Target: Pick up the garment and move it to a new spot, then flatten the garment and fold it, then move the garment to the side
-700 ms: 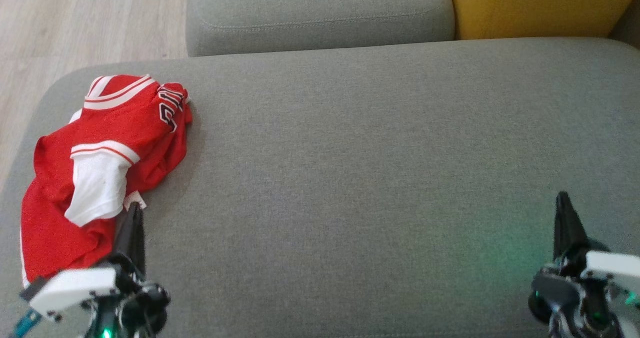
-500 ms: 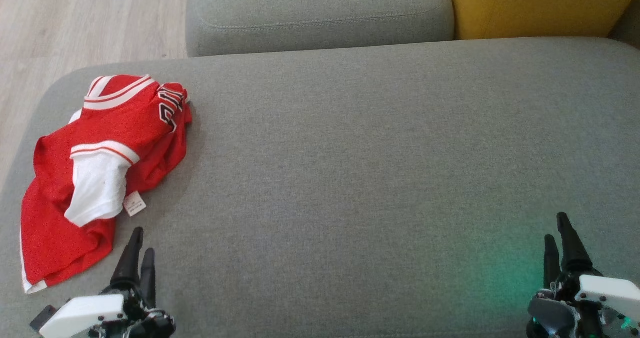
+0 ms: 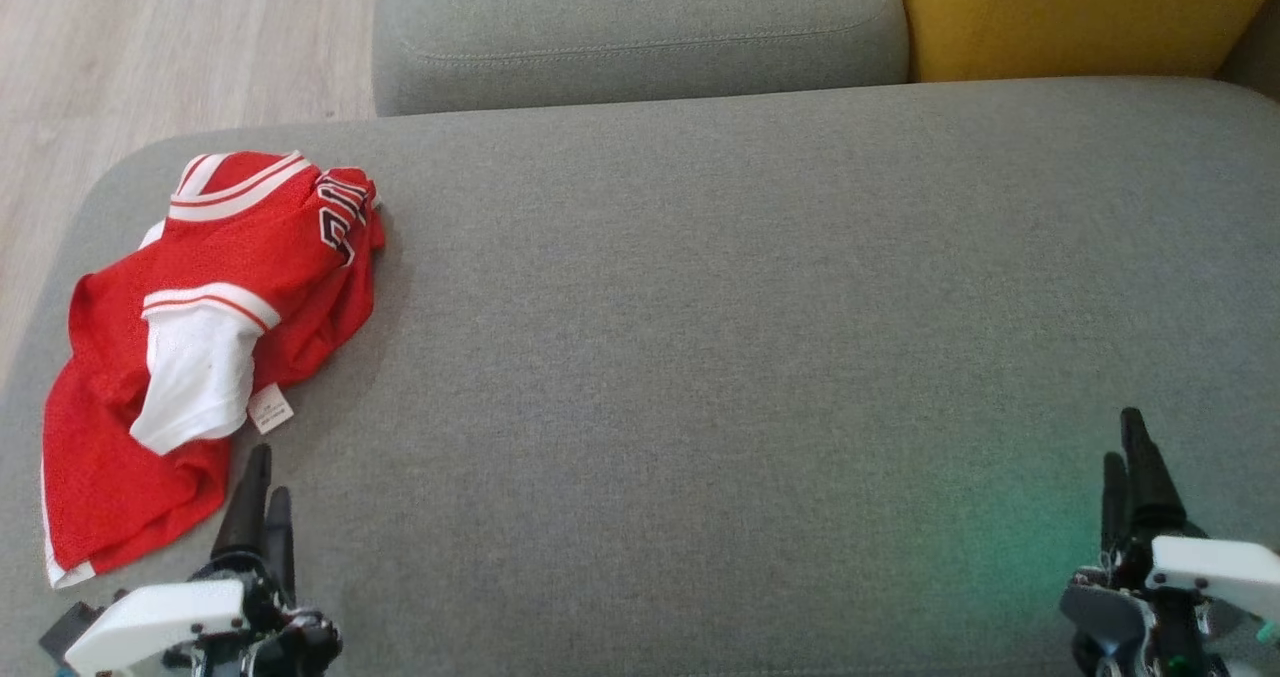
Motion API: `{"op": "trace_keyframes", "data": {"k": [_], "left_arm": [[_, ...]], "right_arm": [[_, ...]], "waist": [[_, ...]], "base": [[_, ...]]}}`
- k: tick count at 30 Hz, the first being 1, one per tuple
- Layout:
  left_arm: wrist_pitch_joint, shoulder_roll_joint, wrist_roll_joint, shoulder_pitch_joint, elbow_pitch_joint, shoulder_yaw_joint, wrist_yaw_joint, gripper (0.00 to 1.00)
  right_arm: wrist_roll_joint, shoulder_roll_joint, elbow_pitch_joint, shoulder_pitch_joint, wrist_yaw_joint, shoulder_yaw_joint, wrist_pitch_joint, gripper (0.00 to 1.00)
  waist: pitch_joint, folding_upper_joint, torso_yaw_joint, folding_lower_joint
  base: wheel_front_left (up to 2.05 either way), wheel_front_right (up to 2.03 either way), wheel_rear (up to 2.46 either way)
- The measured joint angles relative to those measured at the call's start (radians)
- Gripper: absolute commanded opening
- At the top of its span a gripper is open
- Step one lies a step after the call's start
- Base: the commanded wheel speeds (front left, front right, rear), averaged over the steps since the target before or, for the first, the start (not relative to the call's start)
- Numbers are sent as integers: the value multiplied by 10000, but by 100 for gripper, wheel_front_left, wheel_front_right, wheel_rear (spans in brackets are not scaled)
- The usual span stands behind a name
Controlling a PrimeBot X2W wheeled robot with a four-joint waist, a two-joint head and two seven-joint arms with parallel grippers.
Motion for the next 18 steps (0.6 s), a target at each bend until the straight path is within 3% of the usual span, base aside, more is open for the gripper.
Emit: {"op": "trace_keyframes", "data": {"k": [18], "left_arm": [[-506,2,1954,-213,-1271,121,504,100]], "right_arm": [[-3124,0,-993,-342,0,15,-451,100]], "waist": [[11,0,-37,0]], "base": [[0,0,0]]}}
